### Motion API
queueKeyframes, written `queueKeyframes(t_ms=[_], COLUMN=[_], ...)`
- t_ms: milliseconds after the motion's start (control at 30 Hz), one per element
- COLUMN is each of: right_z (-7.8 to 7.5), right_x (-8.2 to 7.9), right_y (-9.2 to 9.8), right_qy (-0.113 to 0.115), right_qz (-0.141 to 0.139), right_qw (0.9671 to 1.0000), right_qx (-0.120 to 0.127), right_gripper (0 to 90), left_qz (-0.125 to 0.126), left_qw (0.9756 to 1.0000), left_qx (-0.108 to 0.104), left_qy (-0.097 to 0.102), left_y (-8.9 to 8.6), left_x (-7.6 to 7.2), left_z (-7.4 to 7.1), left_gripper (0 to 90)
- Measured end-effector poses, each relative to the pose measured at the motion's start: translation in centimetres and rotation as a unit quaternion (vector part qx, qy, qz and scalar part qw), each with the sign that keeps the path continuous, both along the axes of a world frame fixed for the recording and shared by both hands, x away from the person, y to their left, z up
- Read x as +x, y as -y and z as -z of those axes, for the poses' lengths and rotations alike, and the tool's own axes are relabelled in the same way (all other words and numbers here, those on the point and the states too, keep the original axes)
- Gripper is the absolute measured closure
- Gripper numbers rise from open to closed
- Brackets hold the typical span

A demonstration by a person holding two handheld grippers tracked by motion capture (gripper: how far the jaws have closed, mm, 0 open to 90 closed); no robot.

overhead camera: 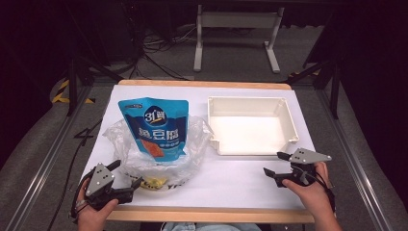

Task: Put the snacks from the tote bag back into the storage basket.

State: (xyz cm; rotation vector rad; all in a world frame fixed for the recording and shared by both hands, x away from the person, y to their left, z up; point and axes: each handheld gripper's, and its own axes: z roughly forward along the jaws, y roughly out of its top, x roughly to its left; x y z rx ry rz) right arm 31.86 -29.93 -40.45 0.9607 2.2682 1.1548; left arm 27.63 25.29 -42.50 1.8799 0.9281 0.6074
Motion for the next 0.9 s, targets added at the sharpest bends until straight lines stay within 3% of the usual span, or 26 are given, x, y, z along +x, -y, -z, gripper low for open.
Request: queueKeyframes(t_ms=[700, 900], right_z=[-0.02, -0.91], right_x=[-0.02, -0.01], right_y=[-0.58, -0.75], right_qy=[0.002, 0.011], right_qz=[-0.020, -0.025], right_qw=[0.9998, 0.9996], right_qx=[0.001, 0.004], right_gripper=[20.1, 20.1], left_qz=[0.001, -0.002], left_qw=[1.0000, 1.0000], left_qx=[0.001, 0.000], left_qy=[0.002, 0.002], left_y=[-0.03, 0.12], left_x=[0.00, 0.06], left_z=[-0.07, -0.05], left_gripper=[10.6, 10.6])
